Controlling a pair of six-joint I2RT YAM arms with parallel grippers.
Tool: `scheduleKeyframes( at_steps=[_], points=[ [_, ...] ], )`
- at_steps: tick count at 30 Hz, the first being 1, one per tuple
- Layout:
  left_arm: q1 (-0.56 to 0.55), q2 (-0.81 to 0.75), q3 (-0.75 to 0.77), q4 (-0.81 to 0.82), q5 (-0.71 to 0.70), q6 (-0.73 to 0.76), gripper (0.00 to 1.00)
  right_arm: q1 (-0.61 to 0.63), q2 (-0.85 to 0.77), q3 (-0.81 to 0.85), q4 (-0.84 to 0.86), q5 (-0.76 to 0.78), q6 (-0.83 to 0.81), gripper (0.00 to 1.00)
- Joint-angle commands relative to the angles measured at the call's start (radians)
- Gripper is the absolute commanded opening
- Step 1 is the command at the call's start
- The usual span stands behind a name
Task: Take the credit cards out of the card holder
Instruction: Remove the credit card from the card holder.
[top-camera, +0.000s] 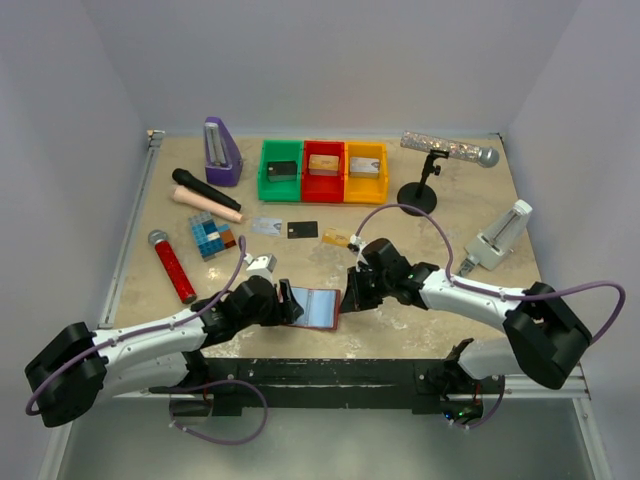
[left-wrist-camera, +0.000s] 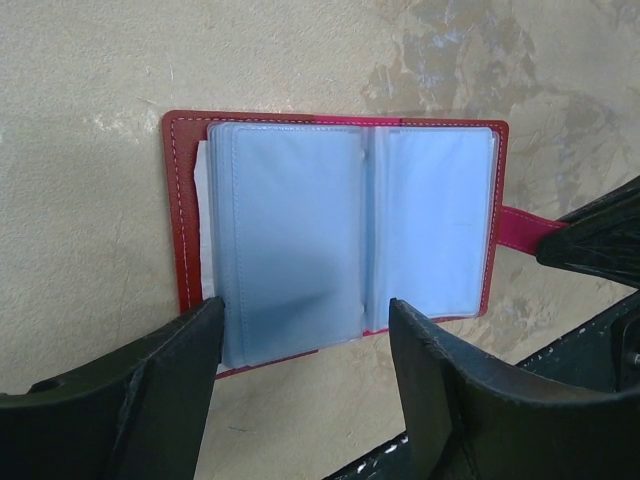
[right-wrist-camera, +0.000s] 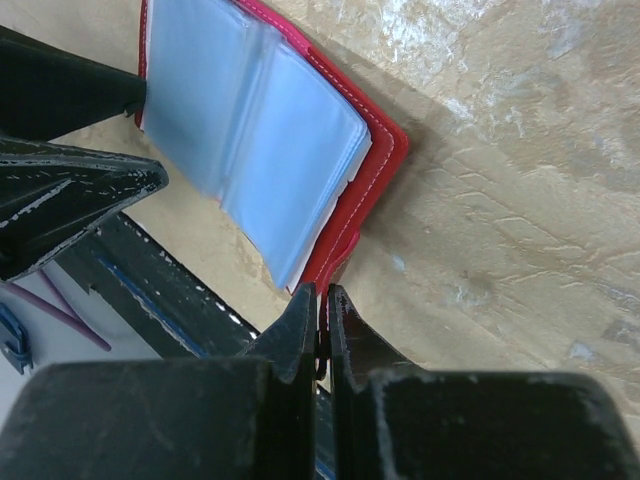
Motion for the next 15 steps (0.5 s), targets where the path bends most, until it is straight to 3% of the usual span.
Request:
scheduleKeyframes(
  at_steps=[1, 10, 15],
  points=[
    [0.003, 0.006, 0.031, 0.042, 0.017, 0.015, 0.72, 0.007, -0.017, -0.011, 0.064, -0.042, 0.008, 0.0],
    [0.003, -0.002, 0.002, 0.212, 0.132, 0.058, 0.68, 0.008, 0.015, -0.005, 0.07, -0.048, 0.015, 0.0],
    [0.003, 0.003, 0.005, 0.23, 0.152, 0.07, 0.68, 0.007, 0.021, 0.003, 0.063, -0.044, 0.012, 0.0]
  ],
)
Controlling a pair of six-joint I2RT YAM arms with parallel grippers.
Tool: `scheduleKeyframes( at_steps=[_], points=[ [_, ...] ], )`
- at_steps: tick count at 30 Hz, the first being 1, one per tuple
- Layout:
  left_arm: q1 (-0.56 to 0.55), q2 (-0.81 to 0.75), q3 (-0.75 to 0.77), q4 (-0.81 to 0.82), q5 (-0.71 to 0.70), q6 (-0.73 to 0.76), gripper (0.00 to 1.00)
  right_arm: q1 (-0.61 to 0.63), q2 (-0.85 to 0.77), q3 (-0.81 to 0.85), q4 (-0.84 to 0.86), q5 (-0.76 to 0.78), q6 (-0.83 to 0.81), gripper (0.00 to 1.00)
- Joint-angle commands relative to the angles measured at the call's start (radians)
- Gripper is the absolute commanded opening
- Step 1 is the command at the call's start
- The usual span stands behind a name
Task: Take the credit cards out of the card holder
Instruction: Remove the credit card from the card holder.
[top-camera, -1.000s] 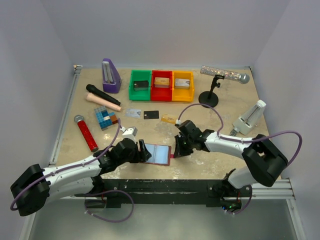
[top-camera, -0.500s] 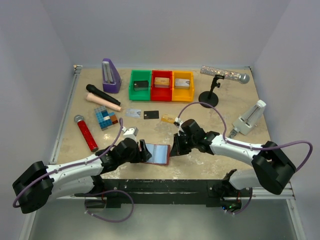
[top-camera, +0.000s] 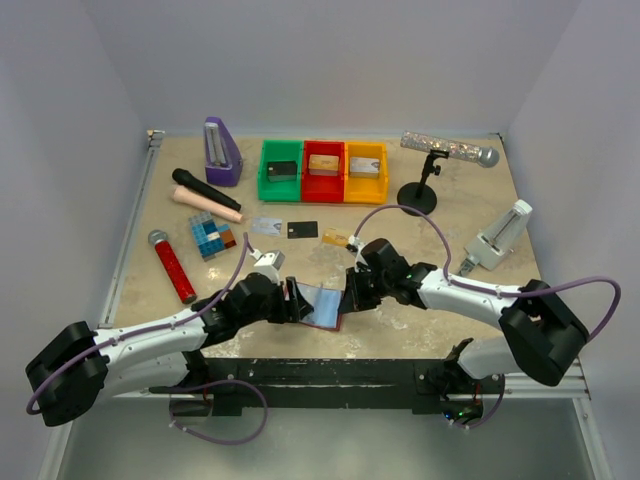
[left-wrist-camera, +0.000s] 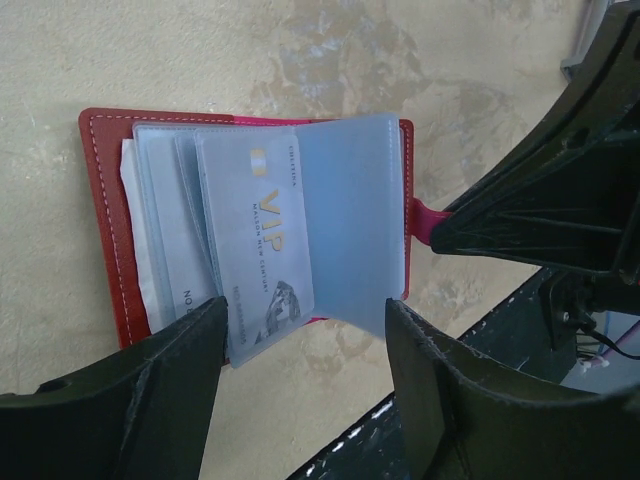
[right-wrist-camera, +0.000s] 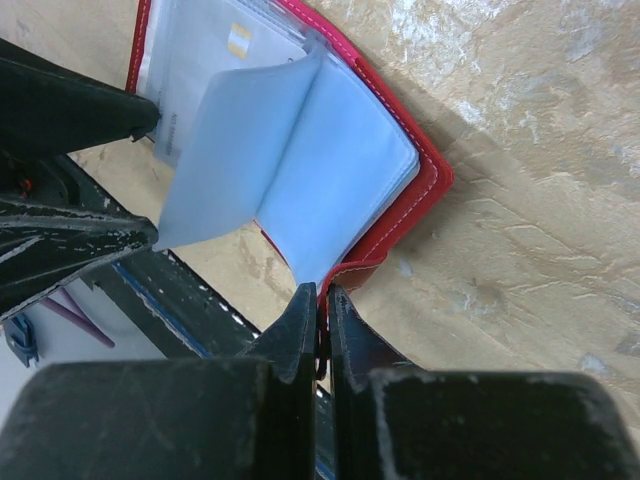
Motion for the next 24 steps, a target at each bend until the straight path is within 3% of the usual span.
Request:
scheduleKeyframes(
  at_steps=[1, 12, 16, 20, 24],
  points=[
    [0.002, -0.002, 0.005, 0.098, 0.051, 0.029, 0.68, 0.008, 0.003, 0.01, 0.034, -0.017, 0.009, 0.0],
    [0.002, 0.001, 0.008, 0.063, 0.06, 0.027, 0.68, 0.007, 0.007, 0.007, -0.007, 0.035, 0.003, 0.0],
    [0.002, -0.034, 0.008, -0.046, -0.05, 0.006, 0.68, 0.008, 0.006, 0.012, -0.064, 0.092, -0.003, 0.01],
    [0.004, -0.097, -0.002, -0.167, -0.142, -0.029, 0.68, 0.005, 0.006, 0.03, -0.131, 0.152, -0.017, 0.3],
    [0.004, -0.173, -0.015, -0.224, -0.187, -0.054, 0.68, 0.007, -0.023, 0.065, -0.228, 0.216, -0.042, 0.43]
  ],
)
